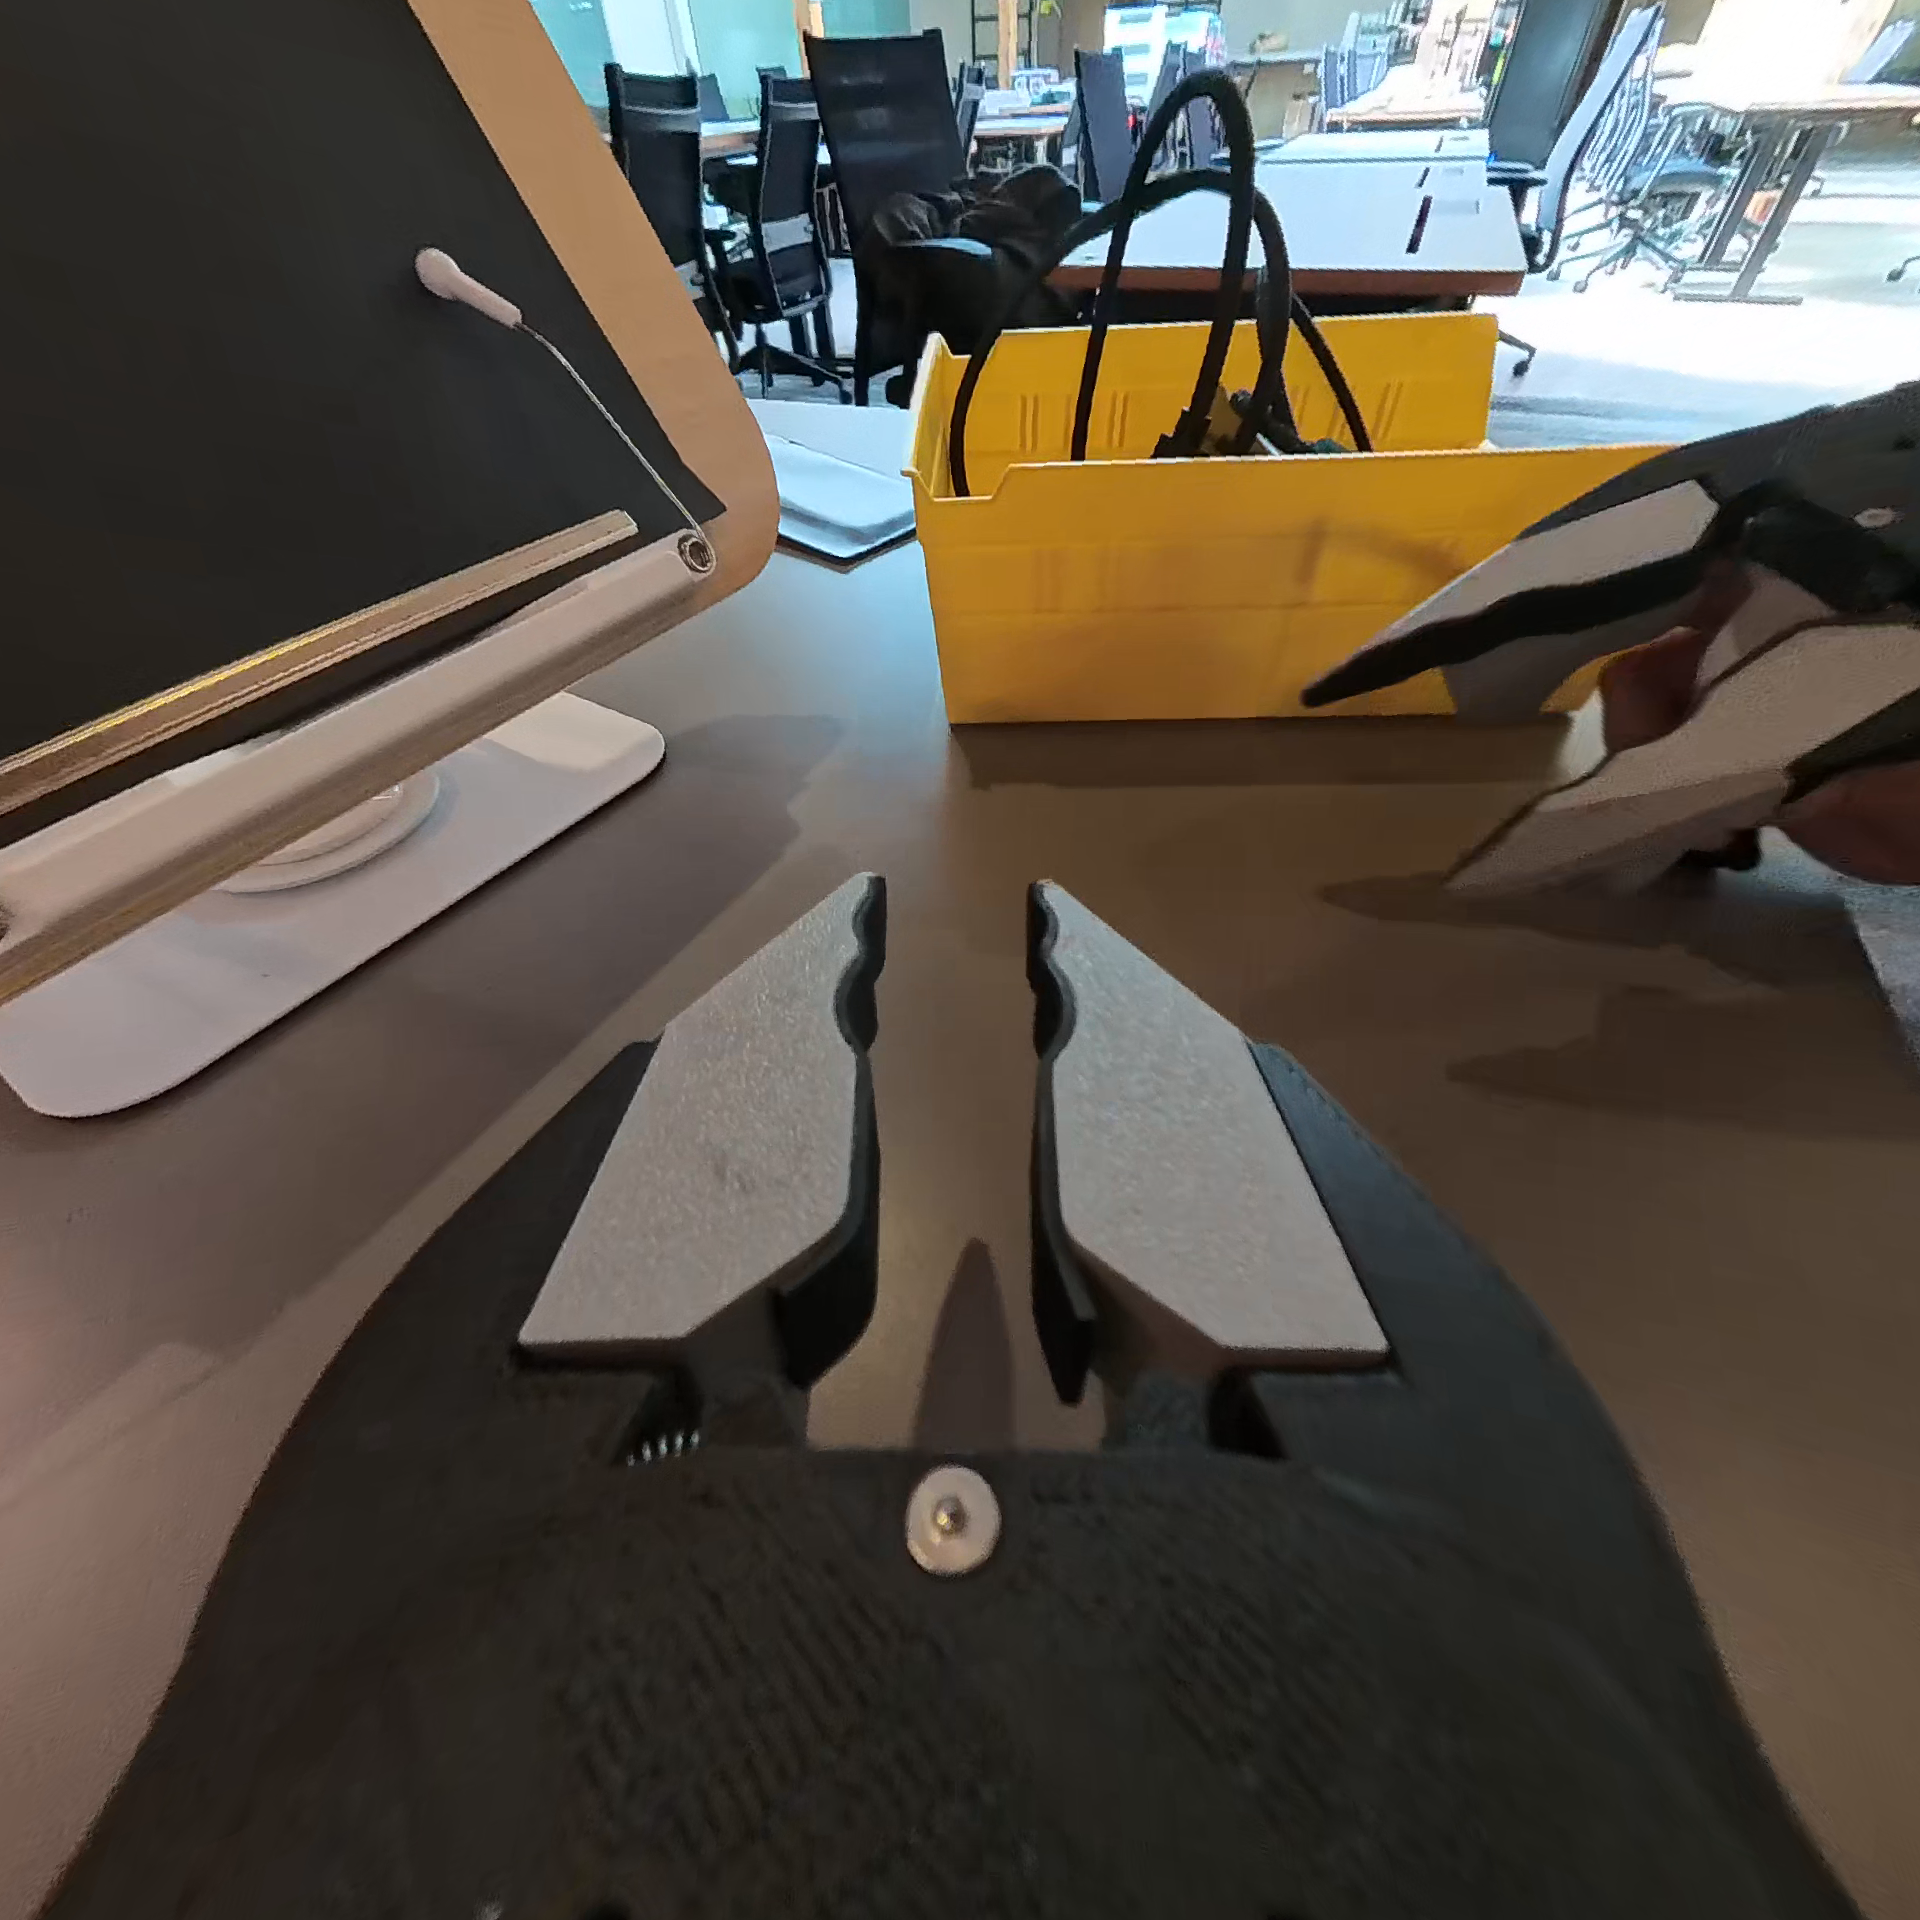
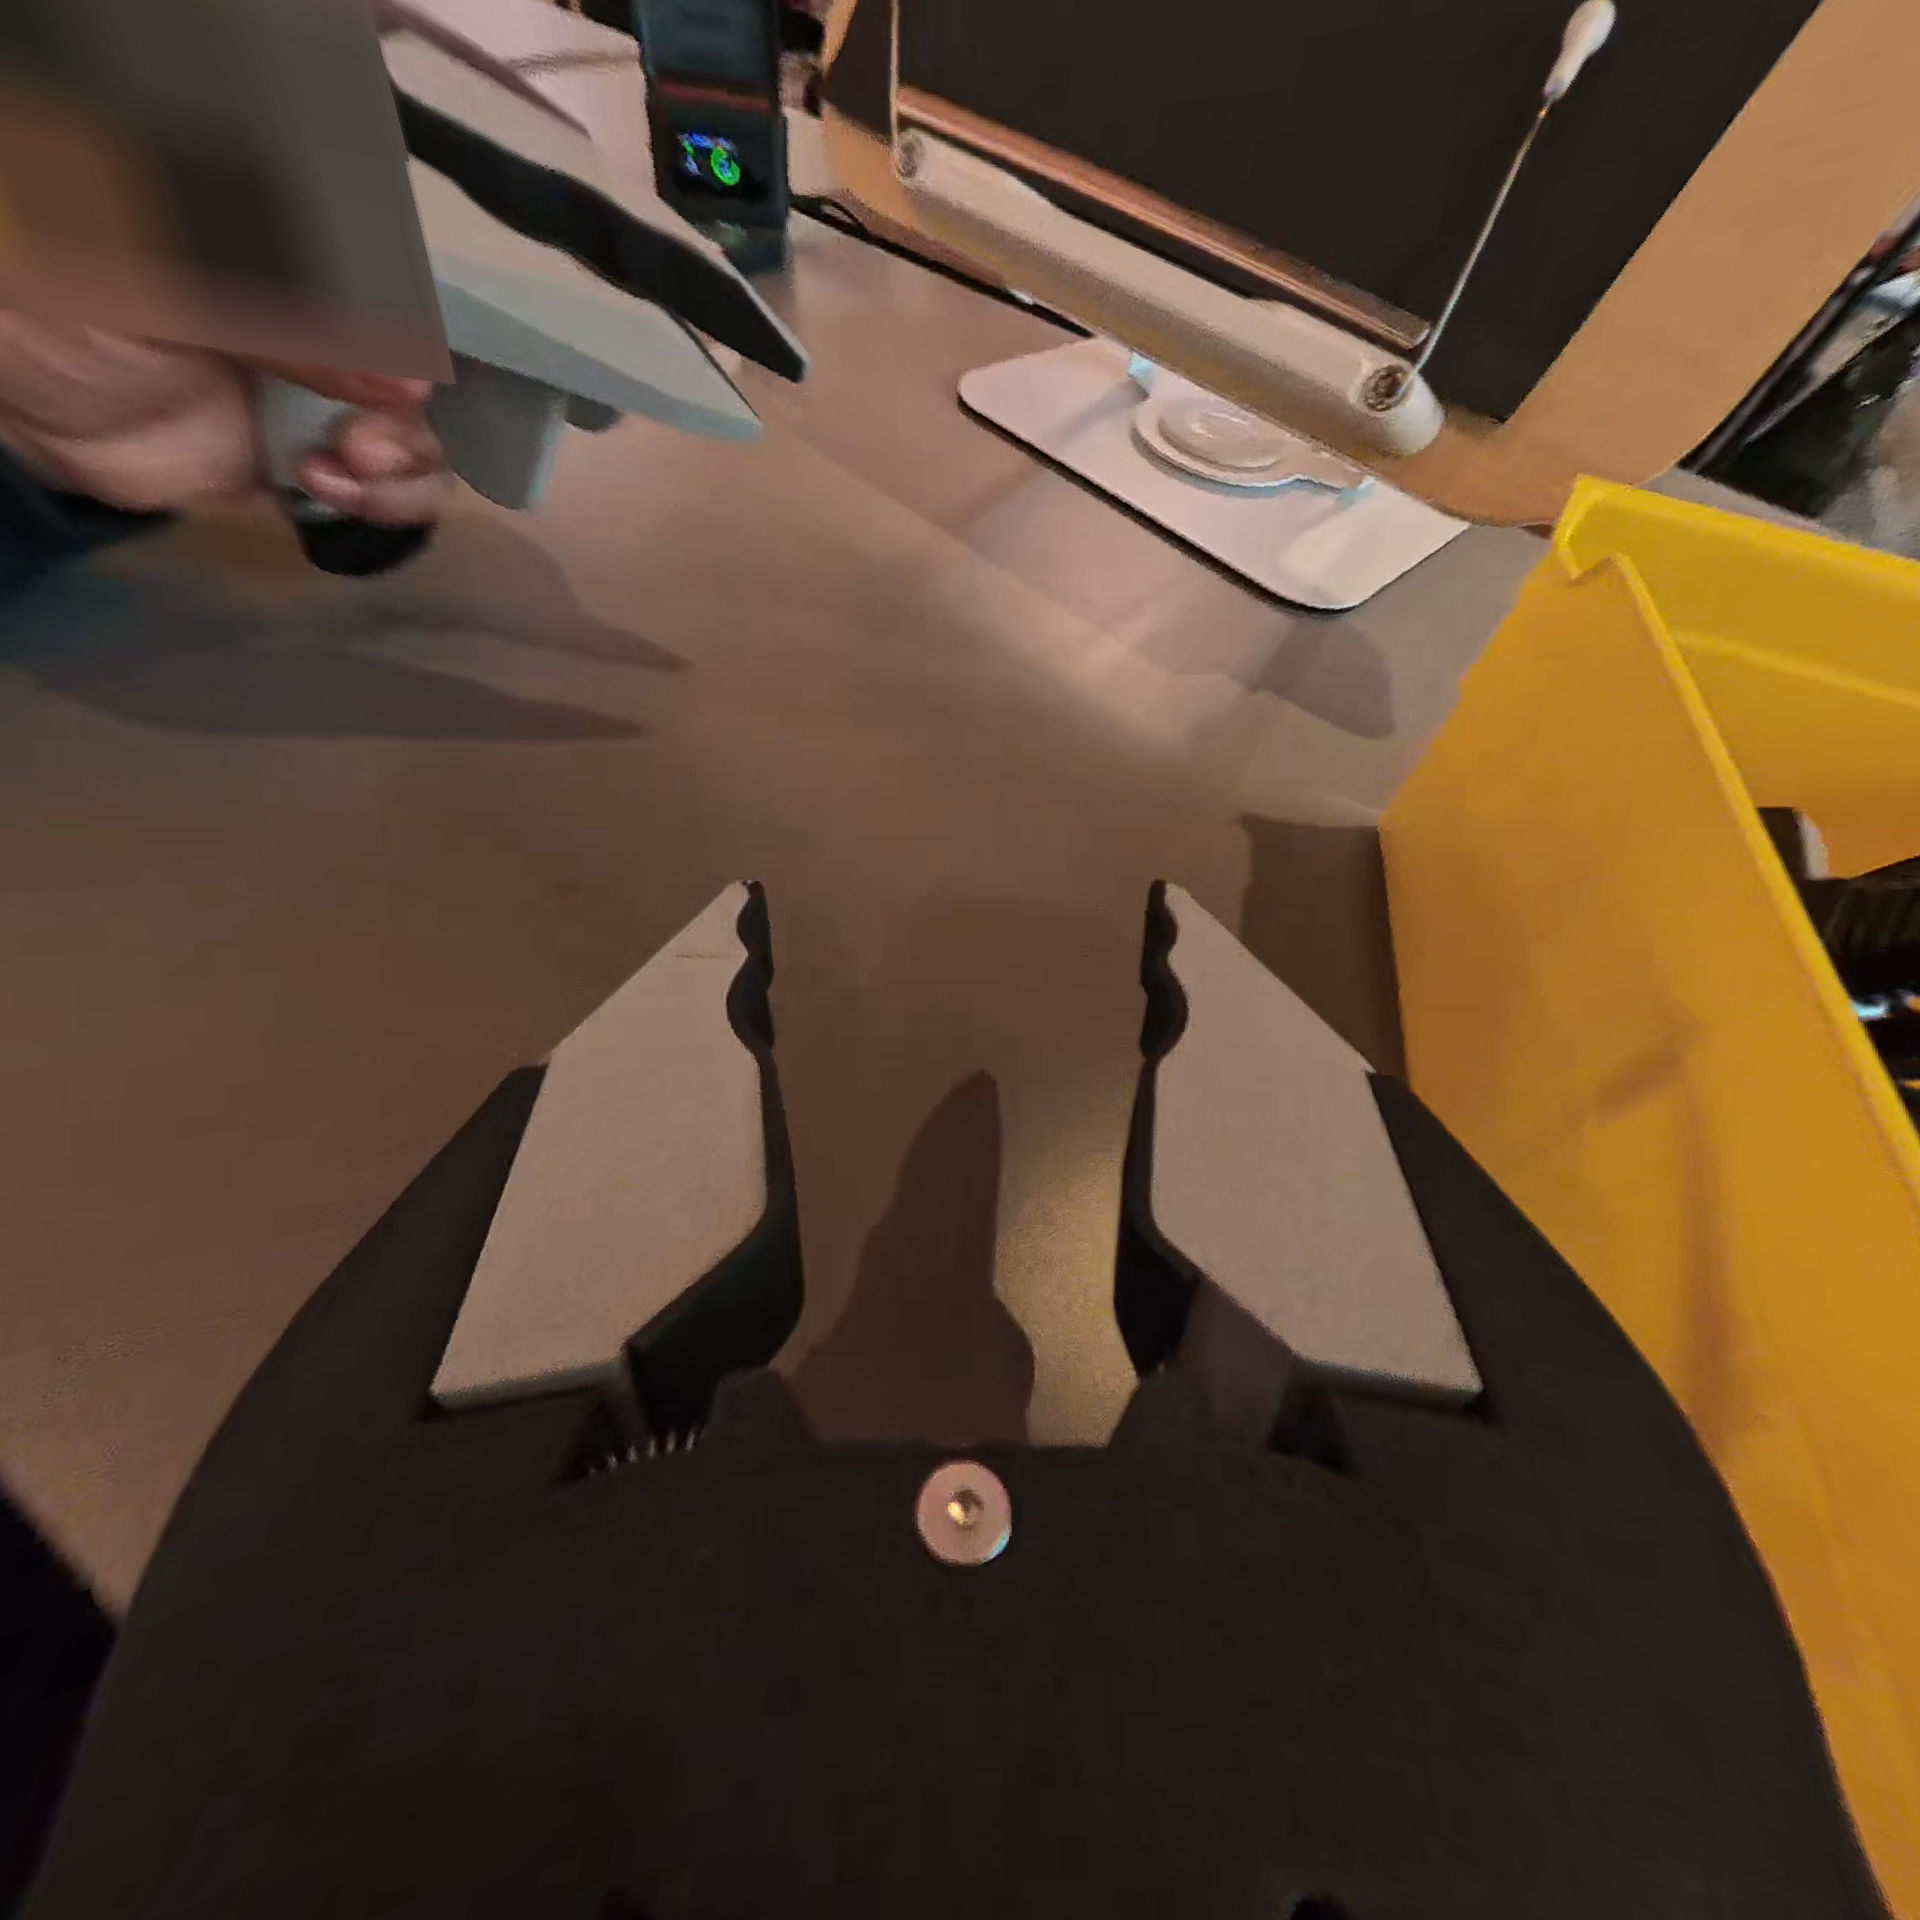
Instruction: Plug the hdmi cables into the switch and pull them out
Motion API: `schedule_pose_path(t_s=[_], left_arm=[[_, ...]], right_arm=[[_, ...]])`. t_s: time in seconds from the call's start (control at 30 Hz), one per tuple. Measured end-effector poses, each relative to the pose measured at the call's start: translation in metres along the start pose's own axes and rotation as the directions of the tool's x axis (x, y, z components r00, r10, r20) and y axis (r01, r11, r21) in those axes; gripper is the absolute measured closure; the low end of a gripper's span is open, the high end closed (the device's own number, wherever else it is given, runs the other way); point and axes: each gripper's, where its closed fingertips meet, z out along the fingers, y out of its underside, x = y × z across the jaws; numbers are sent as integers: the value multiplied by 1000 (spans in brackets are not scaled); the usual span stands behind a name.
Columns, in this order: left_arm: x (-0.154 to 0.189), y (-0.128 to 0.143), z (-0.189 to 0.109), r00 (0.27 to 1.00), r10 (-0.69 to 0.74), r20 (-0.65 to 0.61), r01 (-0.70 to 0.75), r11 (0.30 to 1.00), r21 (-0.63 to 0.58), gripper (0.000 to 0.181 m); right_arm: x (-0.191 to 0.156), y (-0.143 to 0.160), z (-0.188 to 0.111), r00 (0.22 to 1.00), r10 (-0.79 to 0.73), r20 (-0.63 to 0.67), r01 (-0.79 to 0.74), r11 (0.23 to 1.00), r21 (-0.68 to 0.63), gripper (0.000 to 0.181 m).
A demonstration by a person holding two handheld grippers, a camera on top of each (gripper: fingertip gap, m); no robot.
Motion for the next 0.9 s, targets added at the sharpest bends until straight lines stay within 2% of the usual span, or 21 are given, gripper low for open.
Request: schedule_pose_path(t_s=[0.1, 0.2, 0.37, 0.57, 0.9], left_arm=[[0, 4, 3, 1000, 15, 6, -14, 1000, -18, 158], [1, 2, 3, 1000, 2, 5, -2, 1000, -9, 158], [4, -3, 3, 1000, -2, 7, 2, 1000, 9, 158], [8, 8, 9, 999, -31, -21, 30, 999, -42, 159], [0, 17, 11, 999, -53, 11, 54, 996, -77, 160]], right_arm=[[7, -1, 7, 999, -22, -30, 22, 1000, -9, 119], [12, -9, 7, 1000, 20, -20, -19, 999, 49, 120], [15, -12, 4, 998, 65, 2, -65, 995, 74, 114], [16, -14, 1, 999, 48, -21, -46, 995, 94, 120], [17, -18, -4, 998, 64, -13, -62, 989, 135, 124]])
